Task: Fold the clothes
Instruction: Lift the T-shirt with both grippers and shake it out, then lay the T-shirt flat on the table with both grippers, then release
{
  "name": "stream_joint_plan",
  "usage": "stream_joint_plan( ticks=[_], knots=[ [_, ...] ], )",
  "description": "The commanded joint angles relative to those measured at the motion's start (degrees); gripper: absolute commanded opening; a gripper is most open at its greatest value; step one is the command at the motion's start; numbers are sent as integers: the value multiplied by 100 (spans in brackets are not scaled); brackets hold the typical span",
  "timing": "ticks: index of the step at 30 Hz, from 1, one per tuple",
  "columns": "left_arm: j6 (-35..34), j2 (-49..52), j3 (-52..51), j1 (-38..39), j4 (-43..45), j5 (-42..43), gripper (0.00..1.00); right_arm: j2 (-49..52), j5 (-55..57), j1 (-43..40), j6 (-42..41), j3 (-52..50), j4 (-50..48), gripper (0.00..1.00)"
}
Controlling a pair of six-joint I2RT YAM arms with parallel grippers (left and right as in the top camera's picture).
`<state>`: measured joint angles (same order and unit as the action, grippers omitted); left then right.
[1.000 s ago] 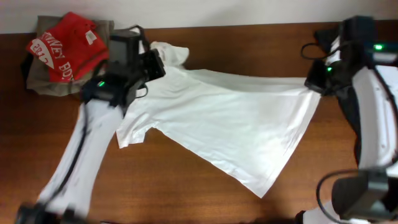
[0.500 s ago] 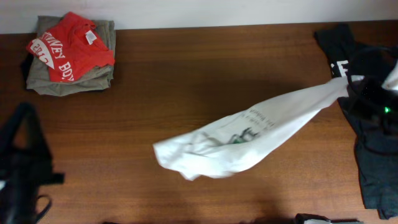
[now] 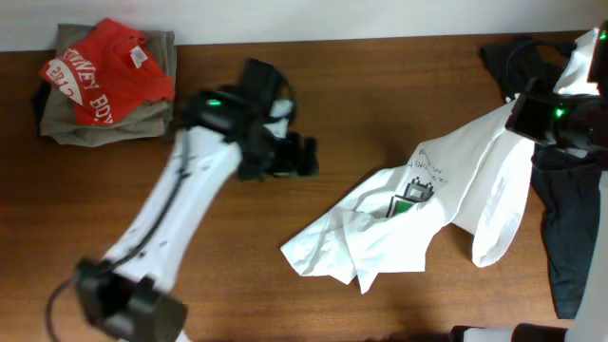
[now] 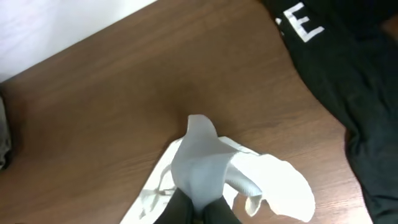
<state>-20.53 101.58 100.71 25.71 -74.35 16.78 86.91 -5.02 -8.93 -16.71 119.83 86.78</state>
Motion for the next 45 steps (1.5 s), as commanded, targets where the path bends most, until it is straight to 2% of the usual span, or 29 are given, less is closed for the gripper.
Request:
stream_joint_plan(
  ticks=[1,5,7,10,15,17,22,24,25,26,27,29,30,31,35,39,41,45],
  knots=[
    [61,588,48,601,-127,140,99,103,295,-15,-2,50,-35,6],
    [-758,905,-293,1401,-105,129,99,164,295,-15,-2,50,-109,6],
    [-935,909,-863,1792,369,127,99,164,293,-15,-2,50,-133,7],
    [-1519,911,-1508,1932,1147,260,99,164,293,-15,-2,50,-122,7],
    [-1749,955,-2326,2138,2723,1073,98,164,289,-15,-2,50,-105,7],
    [-1764,1095,-2326,2144,2970,1272,93,164,289,-15,-2,50,-81,7],
    [-1762,1318,-2326,2138,3268,1388,89,164,291,-15,-2,50,-61,7],
    [-1759,1318,-2326,2138,3331,1388,76,164,289,-13,-2,50,-61,7],
    [-1755,1318,-2326,2138,3344,1388,58,164,291,-13,-2,50,-61,7],
    [-1735,1318,-2326,2135,3344,1388,33,164,291,-15,-2,50,-61,7],
    [-1735,1318,-2326,2135,3344,1388,12,164,293,-15,-2,50,-61,7],
    [-1716,1316,-2306,2105,3316,1394,1,164,291,-15,-2,50,-61,7],
    [-1574,1303,-2251,2022,3165,1392,1,164,293,-15,-2,50,-59,4],
    [-1335,1250,-2199,1921,3038,1375,1,164,293,-15,-4,50,-61,4],
    [-1075,555,-2168,1482,2378,933,1,164,293,-15,-4,50,-63,4],
    [-1062,-1073,-2168,1198,1609,-485,1,162,275,-13,-4,50,31,4],
    [-1064,-1799,-2168,1060,1423,-723,1,109,201,-13,-7,50,146,4],
    [-1064,-3580,-2162,225,953,-846,1,-225,129,-9,-24,50,387,4]
  ],
)
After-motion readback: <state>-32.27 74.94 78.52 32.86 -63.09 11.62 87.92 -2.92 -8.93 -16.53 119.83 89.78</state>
